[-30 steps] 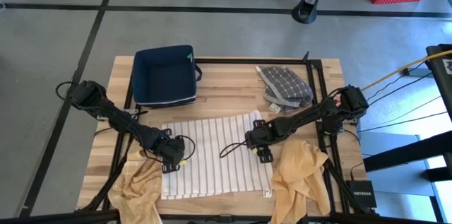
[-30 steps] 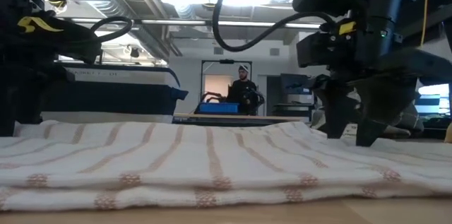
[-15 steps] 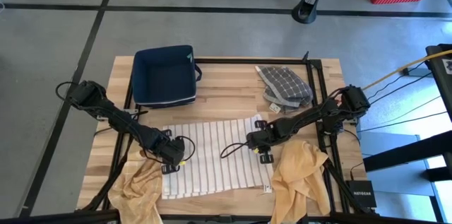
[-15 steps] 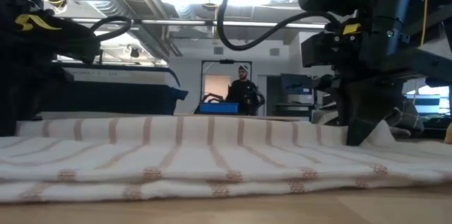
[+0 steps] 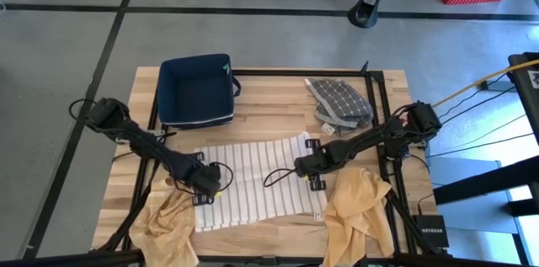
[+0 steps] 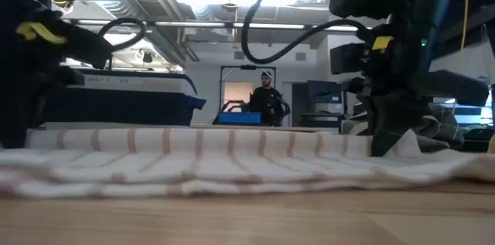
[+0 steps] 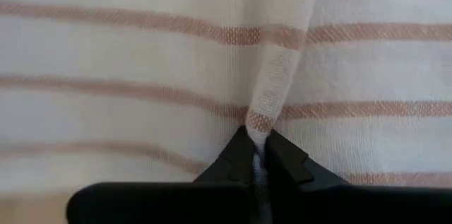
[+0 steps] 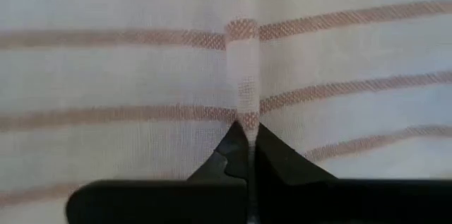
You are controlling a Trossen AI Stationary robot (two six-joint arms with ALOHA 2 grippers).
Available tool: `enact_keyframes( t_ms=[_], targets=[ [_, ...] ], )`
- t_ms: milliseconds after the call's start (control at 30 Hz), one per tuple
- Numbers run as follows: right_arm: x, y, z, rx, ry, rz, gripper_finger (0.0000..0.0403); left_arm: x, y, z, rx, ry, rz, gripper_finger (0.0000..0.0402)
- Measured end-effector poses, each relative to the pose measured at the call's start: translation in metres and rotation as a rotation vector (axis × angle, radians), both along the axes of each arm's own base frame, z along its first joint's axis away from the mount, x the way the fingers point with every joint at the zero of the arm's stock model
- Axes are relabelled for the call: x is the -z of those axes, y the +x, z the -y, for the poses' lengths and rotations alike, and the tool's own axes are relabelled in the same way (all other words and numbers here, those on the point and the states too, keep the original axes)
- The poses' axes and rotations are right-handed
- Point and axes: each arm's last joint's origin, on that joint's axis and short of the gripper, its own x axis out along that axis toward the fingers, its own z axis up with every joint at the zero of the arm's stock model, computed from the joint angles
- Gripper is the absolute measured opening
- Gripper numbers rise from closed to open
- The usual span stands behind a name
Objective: Fold towel
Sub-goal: Fold the white towel
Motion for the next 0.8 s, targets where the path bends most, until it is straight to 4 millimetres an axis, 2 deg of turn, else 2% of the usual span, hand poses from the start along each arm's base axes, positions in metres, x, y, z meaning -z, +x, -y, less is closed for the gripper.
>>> enact_keyframes(
  t_ms=[133, 267, 467, 633, 800],
  targets=[
    [-0.029, -0.005, 0.001, 0.006, -0.025, 0.065, 0.0004, -0.025, 0.005, 0.003, 0.012, 0.053, -0.017, 0.0003],
    [-0.049, -0.013, 0.004, 0.027, -0.031, 0.100, 0.0003, -0.053, 0.006, 0.006, 0.032, 0.112, 0.032, 0.0002],
    [-0.079, -0.020, 0.008, 0.060, -0.071, 0.179, 0.0003, -0.087, -0.001, 0.000, 0.021, 0.214, 0.081, 0.0002],
    [-0.097, -0.024, 0.013, 0.094, -0.170, 0.228, 0.0003, -0.102, -0.008, -0.012, 0.021, 0.292, 0.120, 0.0003],
    [-0.116, -0.025, 0.014, 0.136, -0.179, 0.278, 0.0003, -0.112, -0.012, -0.012, 0.037, 0.258, 0.181, 0.0008]
  ],
)
